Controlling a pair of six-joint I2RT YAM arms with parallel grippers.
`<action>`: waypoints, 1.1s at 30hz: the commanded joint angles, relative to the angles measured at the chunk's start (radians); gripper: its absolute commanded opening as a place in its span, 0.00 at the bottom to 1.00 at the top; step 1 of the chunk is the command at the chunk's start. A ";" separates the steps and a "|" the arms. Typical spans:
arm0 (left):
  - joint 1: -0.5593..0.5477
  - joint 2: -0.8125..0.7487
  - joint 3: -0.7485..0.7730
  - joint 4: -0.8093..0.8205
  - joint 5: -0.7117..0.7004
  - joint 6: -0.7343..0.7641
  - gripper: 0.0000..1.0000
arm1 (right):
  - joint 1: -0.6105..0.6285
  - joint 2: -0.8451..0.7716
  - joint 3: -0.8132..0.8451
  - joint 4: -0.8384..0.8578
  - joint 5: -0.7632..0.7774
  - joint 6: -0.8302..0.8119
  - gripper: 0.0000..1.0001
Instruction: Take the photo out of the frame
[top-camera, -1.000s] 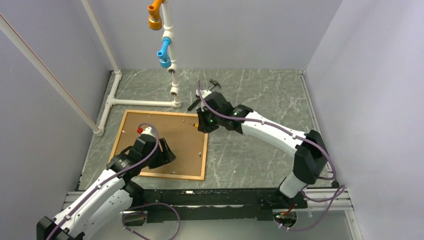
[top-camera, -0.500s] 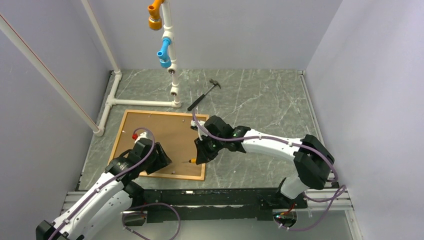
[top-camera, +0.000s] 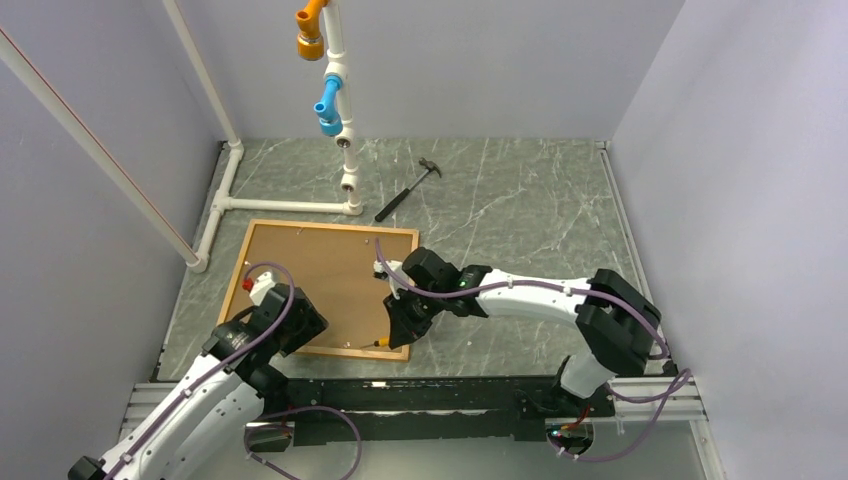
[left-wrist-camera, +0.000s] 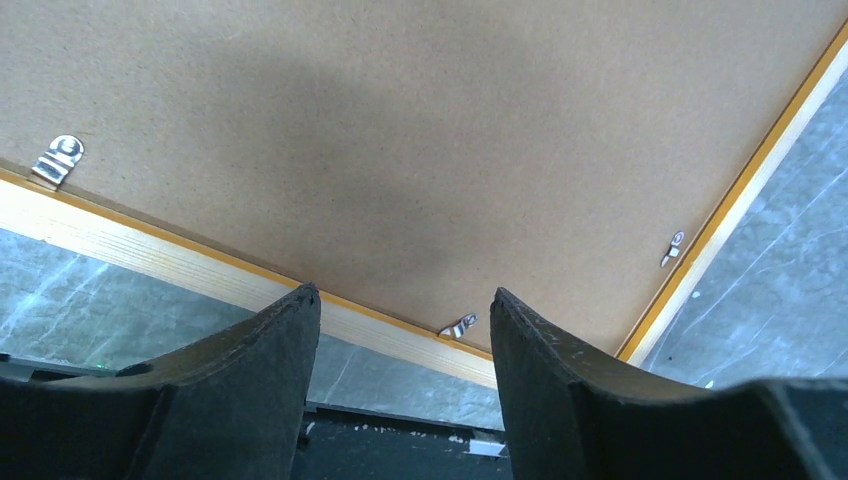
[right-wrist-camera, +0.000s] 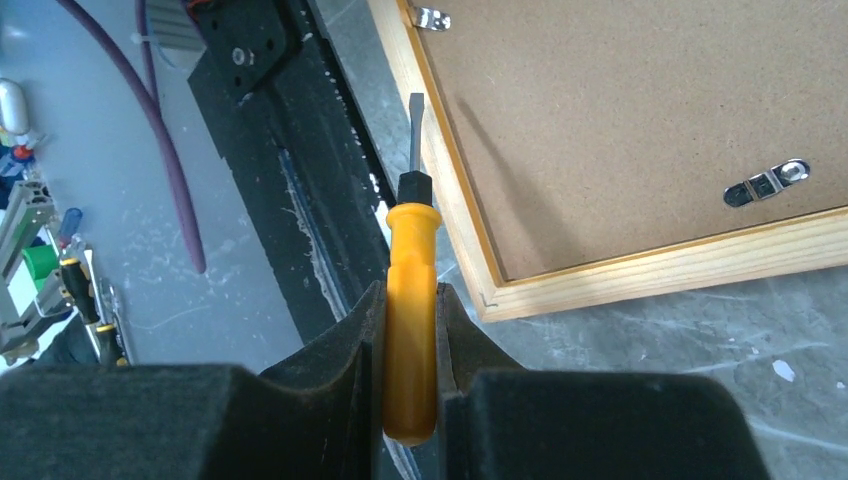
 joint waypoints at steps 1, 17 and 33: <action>0.003 -0.041 -0.011 -0.001 -0.056 -0.024 0.66 | 0.011 0.040 0.015 0.067 -0.007 -0.011 0.00; 0.003 0.068 -0.048 0.004 -0.015 -0.076 0.64 | 0.058 0.159 0.109 0.071 0.045 0.025 0.00; 0.002 0.070 -0.044 0.002 -0.017 -0.066 0.63 | 0.099 0.155 0.135 0.086 0.377 0.082 0.00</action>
